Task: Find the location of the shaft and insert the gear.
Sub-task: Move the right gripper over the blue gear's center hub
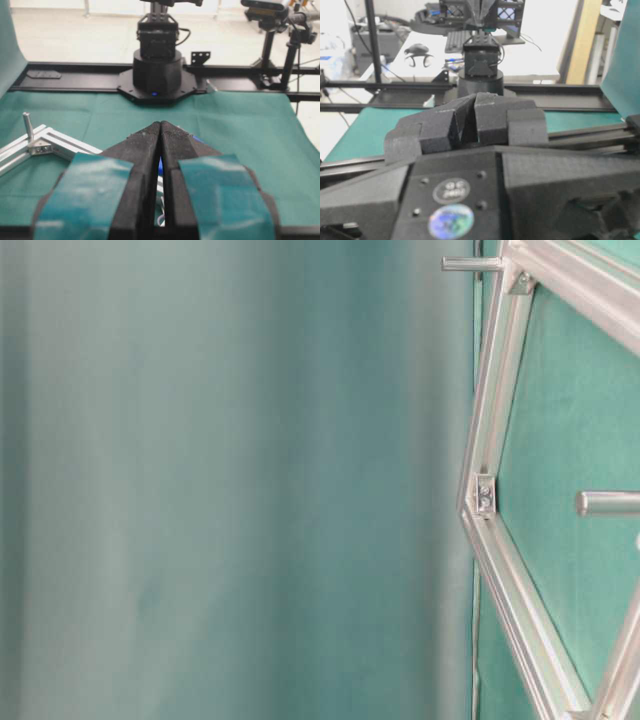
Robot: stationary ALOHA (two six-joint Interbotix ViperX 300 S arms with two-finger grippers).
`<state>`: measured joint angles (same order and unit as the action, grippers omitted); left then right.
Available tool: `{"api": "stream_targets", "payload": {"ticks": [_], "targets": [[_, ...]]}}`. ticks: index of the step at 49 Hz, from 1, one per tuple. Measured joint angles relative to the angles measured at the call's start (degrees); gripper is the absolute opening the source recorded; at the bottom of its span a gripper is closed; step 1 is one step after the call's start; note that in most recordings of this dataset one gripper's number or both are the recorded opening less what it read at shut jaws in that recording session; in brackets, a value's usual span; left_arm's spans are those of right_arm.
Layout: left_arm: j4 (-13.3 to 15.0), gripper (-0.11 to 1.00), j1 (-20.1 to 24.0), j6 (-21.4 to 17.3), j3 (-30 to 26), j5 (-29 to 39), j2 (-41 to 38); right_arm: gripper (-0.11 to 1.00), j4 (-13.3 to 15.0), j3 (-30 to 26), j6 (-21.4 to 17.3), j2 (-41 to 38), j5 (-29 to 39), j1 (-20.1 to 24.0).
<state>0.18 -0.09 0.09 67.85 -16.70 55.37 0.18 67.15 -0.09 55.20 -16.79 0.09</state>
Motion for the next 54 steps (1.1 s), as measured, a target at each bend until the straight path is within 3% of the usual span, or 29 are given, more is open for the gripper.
{"api": "stream_targets", "payload": {"ticks": [4,11,19,29,34,41,45,48,54], "targets": [[0.26,0.02,0.00,-0.44,-0.62,2.72,-0.18,0.00,-0.09,-0.09,0.00,0.00,0.88,-0.09],[0.62,0.02,0.00,-0.35,-1.67,5.63,-0.26,0.00,0.00,-2.11,-0.09,-0.09,8.44,-0.18],[0.70,0.02,-0.09,-0.44,-1.93,6.77,-0.26,0.00,0.00,-4.39,-2.11,-0.18,16.52,-0.09],[0.70,0.02,0.00,-0.09,-2.02,8.00,-0.18,0.02,-0.09,-4.75,-4.31,-0.18,21.09,-0.18],[0.70,0.02,-0.09,-0.09,-2.02,8.09,-0.26,0.21,0.00,-4.83,-5.01,-0.18,22.41,-0.18],[0.70,0.02,0.00,-0.09,-2.02,8.09,-0.26,0.65,-0.09,-5.19,-5.10,-0.18,24.35,-0.18],[0.70,0.02,0.00,-0.18,-2.02,8.09,-0.26,0.84,0.00,-5.54,-5.10,-0.18,25.49,-0.09],[0.70,0.02,0.00,-0.09,-1.93,8.09,-0.26,0.92,-0.09,-5.62,-5.10,-0.35,26.10,-0.18],[0.70,0.02,-0.09,-0.09,-2.02,8.09,-0.26,0.93,-0.09,-6.06,-5.10,-0.53,28.04,-0.09]]}}
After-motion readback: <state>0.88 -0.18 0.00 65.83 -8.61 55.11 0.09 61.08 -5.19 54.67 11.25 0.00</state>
